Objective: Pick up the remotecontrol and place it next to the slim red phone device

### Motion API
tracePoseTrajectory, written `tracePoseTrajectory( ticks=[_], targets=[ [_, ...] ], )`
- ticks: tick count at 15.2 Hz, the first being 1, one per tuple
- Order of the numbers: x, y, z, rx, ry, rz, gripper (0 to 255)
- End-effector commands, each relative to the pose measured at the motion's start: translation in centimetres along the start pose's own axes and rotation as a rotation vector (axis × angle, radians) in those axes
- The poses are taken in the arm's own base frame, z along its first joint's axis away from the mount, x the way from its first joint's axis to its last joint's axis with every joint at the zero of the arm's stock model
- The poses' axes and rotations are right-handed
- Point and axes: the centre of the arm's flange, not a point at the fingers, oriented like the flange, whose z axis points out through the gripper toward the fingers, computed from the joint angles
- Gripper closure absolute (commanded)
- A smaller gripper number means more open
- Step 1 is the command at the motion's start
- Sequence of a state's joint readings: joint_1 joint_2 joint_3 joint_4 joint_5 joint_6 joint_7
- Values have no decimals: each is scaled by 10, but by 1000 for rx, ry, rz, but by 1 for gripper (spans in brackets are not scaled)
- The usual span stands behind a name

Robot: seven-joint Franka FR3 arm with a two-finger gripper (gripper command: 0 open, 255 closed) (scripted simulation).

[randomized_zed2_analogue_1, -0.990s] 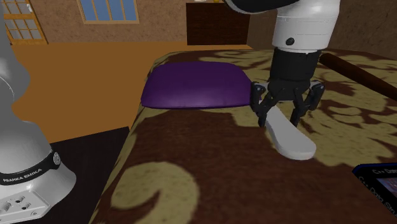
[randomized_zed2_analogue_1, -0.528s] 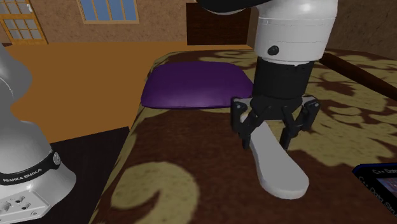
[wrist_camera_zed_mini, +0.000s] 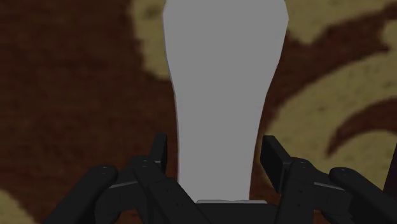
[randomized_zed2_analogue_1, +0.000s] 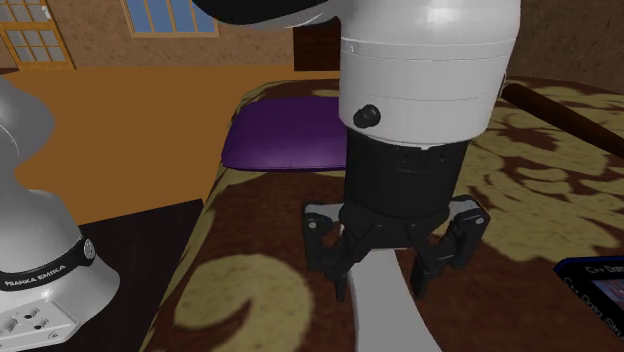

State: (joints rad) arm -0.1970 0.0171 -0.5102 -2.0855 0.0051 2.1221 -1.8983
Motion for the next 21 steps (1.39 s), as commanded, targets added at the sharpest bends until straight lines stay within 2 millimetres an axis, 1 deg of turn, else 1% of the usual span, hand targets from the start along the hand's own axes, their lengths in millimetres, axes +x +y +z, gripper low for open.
tracePoseTrajectory(
  ticks=[1, 21],
  targets=[
    [-21, -17, 1, 0, 0, -1, 255],
    [-230, -178, -1, 0, 0, -1, 255]
  ],
)
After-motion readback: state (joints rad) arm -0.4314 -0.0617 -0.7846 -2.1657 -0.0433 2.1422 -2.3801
